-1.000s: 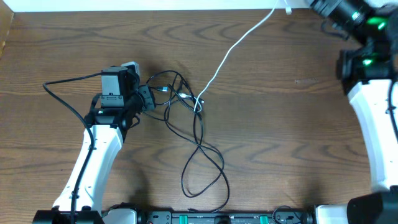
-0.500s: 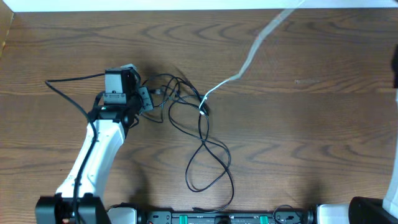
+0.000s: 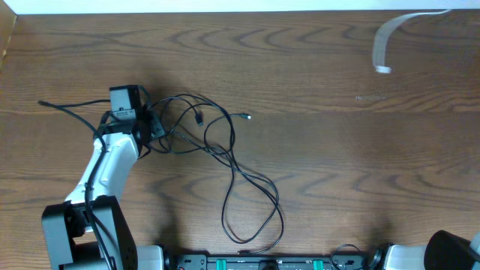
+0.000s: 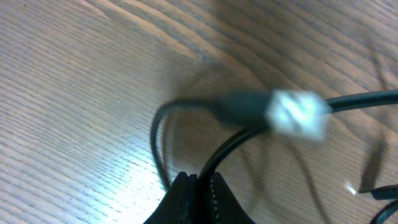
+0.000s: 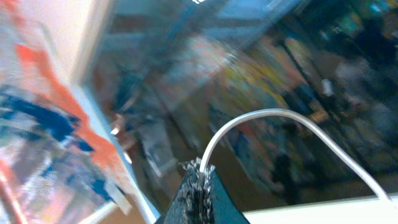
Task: Untangle cables
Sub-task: 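Lift the white cable up and away to the upper right with the right gripper, then hold the white cable off the table right while the left gripper holds black cables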
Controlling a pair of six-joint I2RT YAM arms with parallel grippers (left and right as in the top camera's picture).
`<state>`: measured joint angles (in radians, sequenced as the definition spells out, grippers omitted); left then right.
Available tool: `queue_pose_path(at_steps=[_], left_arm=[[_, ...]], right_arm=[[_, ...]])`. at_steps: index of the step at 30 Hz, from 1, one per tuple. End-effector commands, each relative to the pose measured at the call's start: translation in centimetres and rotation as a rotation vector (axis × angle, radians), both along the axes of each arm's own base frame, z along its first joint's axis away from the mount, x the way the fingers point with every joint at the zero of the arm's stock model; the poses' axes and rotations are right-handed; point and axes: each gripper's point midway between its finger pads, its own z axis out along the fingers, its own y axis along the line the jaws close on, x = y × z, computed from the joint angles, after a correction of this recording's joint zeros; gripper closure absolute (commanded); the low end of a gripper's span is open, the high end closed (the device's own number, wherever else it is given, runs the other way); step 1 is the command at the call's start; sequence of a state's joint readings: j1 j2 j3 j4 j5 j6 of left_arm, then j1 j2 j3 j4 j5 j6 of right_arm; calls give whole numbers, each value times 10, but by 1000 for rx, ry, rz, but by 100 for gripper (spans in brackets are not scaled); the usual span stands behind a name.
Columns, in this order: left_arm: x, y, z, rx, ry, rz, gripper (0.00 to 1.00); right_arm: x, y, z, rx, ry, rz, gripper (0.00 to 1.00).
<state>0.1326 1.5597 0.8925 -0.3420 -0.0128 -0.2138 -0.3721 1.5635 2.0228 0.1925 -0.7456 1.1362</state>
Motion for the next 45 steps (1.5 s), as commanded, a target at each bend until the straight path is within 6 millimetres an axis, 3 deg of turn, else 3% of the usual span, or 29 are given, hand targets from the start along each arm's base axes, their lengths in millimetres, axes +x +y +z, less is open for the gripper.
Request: queue_pose_path(at_steps=[1, 7, 11, 14, 18, 23, 28, 29, 34, 37, 45], left_arm=[[0, -4, -1, -41, 0, 2, 92], [1, -14, -1, -91, -5, -26, 91], [0, -18, -2, -112, 0, -36, 83], [0, -21, -2, -127, 1, -43, 83], [0, -24, -2, -144, -2, -51, 78], [0, -25, -2, -150, -3, -54, 79], [0, -25, -2, -149, -3, -54, 76], [0, -25, -2, -149, -3, -54, 72], [0, -25, -2, -150, -1, -54, 69], [0, -25, -2, -150, 2, -54, 61], [0, -25, -2, -150, 1, -54, 55]], right_arm=[[1, -6, -15, -112, 41, -54, 99], [34, -38, -88, -276, 265, -231, 99], [47, -77, -147, -407, 456, -396, 99], [50, -109, -186, -484, 594, -508, 99], [47, -148, -225, -588, 747, -630, 99], [38, -182, -257, -654, 878, -705, 99], [12, -238, -295, -716, 1107, -894, 99], [4, -257, -305, -736, 1166, -940, 99], [-17, -304, -307, -699, 1197, -1053, 99], [-31, -330, -294, -672, 1166, -1138, 99], [-65, -383, -258, -773, 1078, -1314, 99]])
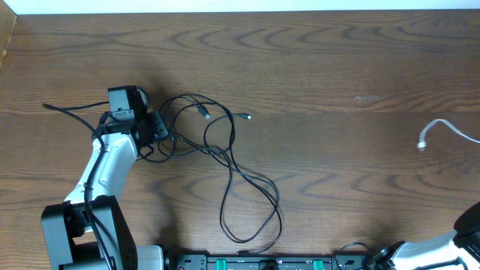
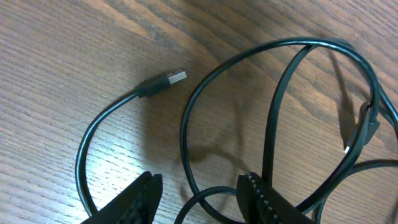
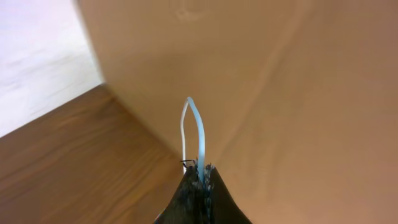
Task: Untangle cables
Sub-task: 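Hold the white cable off the table right while the left gripper holds black cables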
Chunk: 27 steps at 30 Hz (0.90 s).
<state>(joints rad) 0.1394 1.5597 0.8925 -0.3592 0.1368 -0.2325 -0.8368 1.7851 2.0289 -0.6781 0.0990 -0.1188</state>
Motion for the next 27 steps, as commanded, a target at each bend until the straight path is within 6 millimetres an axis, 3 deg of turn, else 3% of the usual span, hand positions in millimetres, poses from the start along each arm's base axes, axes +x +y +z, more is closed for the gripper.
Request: queue_pose_path(at_steps=[1, 7, 11, 15, 20, 27], left_arm=[[0, -2, 0, -7, 2, -10, 54], [1, -2, 0, -7, 1, -10, 54], [0, -2, 0, -7, 2, -10, 54], [0, -2, 0, -7, 2, -10, 50], [0, -2, -1, -7, 2, -10, 48], [0, -2, -1, -7, 2, -10, 48]], right_arm=[[-16, -14, 23, -115, 38, -9, 99], [-13, -19, 39, -195, 33, 5, 99], [-6, -12, 32, -171, 35, 48, 99], [5, 5, 6, -71, 65, 148, 99], [2, 12, -29, 19, 132, 157, 99], [-8, 22, -104, 195, 227, 145, 99]])
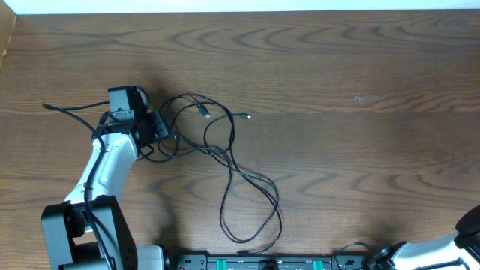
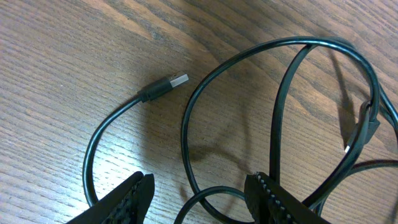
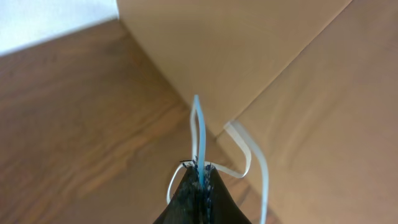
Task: Untangle cables
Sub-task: 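Hold the white cable off the table right while the left gripper holds black cables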
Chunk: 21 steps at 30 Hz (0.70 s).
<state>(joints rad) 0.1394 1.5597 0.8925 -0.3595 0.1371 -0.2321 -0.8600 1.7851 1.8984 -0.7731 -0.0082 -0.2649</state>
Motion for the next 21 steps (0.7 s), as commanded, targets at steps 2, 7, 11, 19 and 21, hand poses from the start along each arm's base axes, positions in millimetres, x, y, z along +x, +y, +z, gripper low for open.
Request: queue_pose_path(at_steps=[2, 7, 11, 19, 21], left_arm=[[0, -2, 0, -7, 2, -9, 48], [0, -2, 0, -7, 2, -9, 48], [0, -2, 0, -7, 2, -9, 48], [0, -2, 0, -7, 2, -9, 48], [0, -2, 0, -7, 2, -9, 48]], right_arm=[[-8, 9, -47, 95, 66, -17, 96], [-38, 3, -95, 107, 216, -132, 93], [-43, -2, -120, 96, 234, -156, 93], [-56, -22, -145, 17, 231, -238, 93], [-58, -23, -148, 14, 226, -245, 85]])
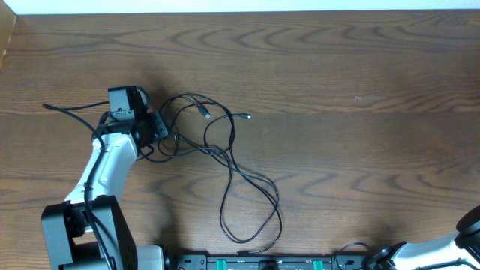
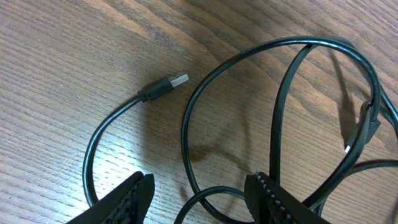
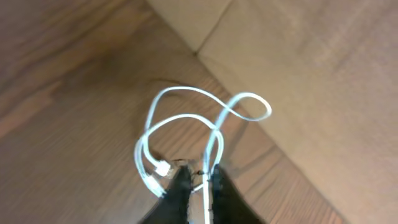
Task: Untangle cables
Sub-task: 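Hold the white cable off the table right while the left gripper holds black cables, then move the empty right gripper back to the black cable bundle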
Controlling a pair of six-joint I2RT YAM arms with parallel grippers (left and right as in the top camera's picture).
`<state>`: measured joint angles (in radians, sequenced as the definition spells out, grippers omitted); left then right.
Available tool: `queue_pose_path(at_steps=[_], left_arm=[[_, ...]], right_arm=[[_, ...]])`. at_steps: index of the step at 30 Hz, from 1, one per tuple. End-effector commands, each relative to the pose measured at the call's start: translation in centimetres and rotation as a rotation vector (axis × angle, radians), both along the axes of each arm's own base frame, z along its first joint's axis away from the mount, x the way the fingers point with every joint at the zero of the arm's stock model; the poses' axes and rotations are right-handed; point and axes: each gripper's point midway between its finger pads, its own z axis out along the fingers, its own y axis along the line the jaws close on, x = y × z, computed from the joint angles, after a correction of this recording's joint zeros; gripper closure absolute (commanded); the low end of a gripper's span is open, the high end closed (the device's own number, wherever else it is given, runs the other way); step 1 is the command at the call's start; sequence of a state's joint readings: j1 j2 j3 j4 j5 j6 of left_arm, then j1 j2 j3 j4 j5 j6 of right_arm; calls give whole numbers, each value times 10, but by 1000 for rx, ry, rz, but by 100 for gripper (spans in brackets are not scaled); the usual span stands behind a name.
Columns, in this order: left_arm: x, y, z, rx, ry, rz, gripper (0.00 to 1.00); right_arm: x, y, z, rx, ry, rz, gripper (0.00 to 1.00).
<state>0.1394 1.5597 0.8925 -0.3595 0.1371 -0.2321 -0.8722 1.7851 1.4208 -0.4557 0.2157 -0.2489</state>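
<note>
The black cable (image 1: 232, 161) lies in tangled loops on the wooden table (image 1: 352, 150). Its USB plug (image 2: 166, 86) rests flat on the wood. My left gripper (image 1: 156, 127) sits at the tangle's left side. In the left wrist view it (image 2: 199, 186) is open, with black loops lying between its fingers but not clamped. A white cable (image 3: 139, 155) lies coiled on wood off the table's right side, out of the overhead view. My right gripper (image 3: 200, 171) is low over it with its jaws parted, a white strand running loose between them.
A beige panel (image 3: 298, 68) rises right behind the white coil. The right arm's body (image 1: 471, 225) shows at the overhead's bottom right corner. A rail with green connectors (image 1: 262, 262) runs along the near edge. A thin black lead (image 1: 67, 110) trails left of the left arm.
My right gripper was shut on the hanging white cable beside the beige panel. Now it is lower, its jaws are parted and the cable lies coiled on the wood. The left side is unchanged.
My left gripper was shut on the black cable near its plug while my right held the white cable high at the far right. Then the left was open with the plug on the table. The white cable left the overhead view and now lies beside the panel.
</note>
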Motion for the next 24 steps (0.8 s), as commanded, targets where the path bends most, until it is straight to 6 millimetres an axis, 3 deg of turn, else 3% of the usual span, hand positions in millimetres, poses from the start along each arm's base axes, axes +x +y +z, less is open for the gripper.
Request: queue_pose_path(at_steps=[1, 6, 11, 15, 22, 24], left_arm=[[1, -2, 0, -7, 2, -9, 48], [1, -2, 0, -7, 2, -9, 48], [1, -2, 0, -7, 2, -9, 48], [1, -2, 0, -7, 2, -9, 48], [0, -2, -1, -7, 2, -9, 48], [0, -2, 0, -7, 2, -9, 47]], right_arm=[[-15, -7, -5, -18, 19, -58, 79], [-10, -2, -10, 27, -37, -68, 44], [16, 24, -19, 156, -131, 71, 18], [47, 61, -21, 305, -241, 237, 13], [87, 129, -25, 436, -254, 418, 1], [107, 169, -24, 499, -256, 522, 1]])
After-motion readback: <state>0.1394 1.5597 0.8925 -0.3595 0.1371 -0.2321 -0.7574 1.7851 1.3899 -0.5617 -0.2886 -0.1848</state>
